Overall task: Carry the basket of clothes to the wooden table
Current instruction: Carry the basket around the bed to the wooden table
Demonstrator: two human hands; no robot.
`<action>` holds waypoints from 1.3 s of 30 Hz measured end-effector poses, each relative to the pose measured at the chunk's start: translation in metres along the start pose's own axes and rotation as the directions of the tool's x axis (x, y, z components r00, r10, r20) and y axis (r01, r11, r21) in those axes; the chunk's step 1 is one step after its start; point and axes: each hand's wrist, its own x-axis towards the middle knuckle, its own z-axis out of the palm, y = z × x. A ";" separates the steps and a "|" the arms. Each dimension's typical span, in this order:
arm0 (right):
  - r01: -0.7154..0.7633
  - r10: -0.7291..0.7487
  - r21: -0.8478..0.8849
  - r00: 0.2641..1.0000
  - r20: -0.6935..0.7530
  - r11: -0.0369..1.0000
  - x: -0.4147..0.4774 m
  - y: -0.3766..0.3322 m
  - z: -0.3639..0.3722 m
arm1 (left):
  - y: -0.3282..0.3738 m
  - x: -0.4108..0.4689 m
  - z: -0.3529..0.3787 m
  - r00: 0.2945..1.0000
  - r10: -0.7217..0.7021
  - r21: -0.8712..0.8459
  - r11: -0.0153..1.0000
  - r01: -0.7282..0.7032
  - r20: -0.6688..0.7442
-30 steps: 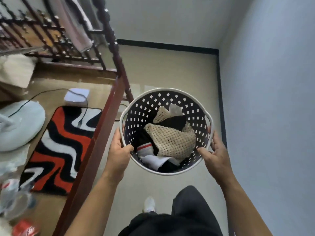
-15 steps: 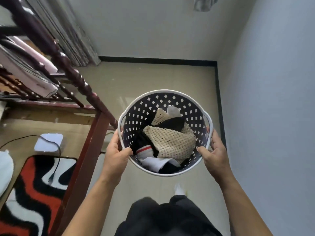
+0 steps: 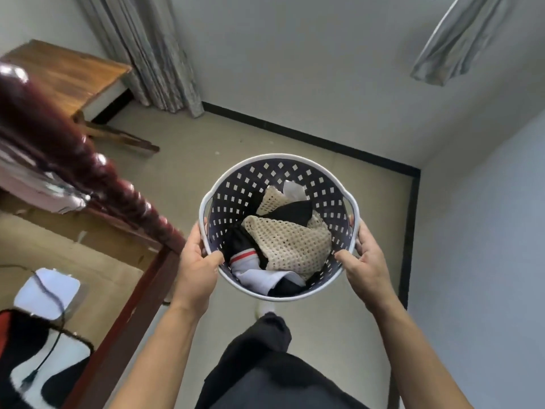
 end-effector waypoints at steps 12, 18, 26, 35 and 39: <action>0.041 -0.041 0.141 0.999 -0.005 0.989 0.282 -0.090 0.014 | 0.118 0.264 0.084 0.995 0.096 0.067 0.993 -0.097 0.015; 0.028 -0.043 0.111 0.991 0.130 0.993 0.450 -0.122 0.049 | 0.146 0.395 0.115 0.987 0.073 0.049 0.997 -0.067 -0.143; 0.124 -0.103 -0.015 0.878 0.468 0.992 0.632 -0.221 0.166 | 0.198 0.505 0.078 0.860 -0.022 -0.077 0.997 -0.020 -0.509; 0.246 -0.108 -0.093 0.691 0.715 0.965 0.731 -0.276 0.381 | 0.200 0.612 -0.056 0.681 -0.121 -0.186 0.982 -0.022 -0.722; 0.215 -0.100 -0.070 0.687 0.719 0.974 0.751 -0.307 0.471 | 0.220 0.662 -0.129 0.667 -0.133 -0.192 0.981 -0.016 -0.733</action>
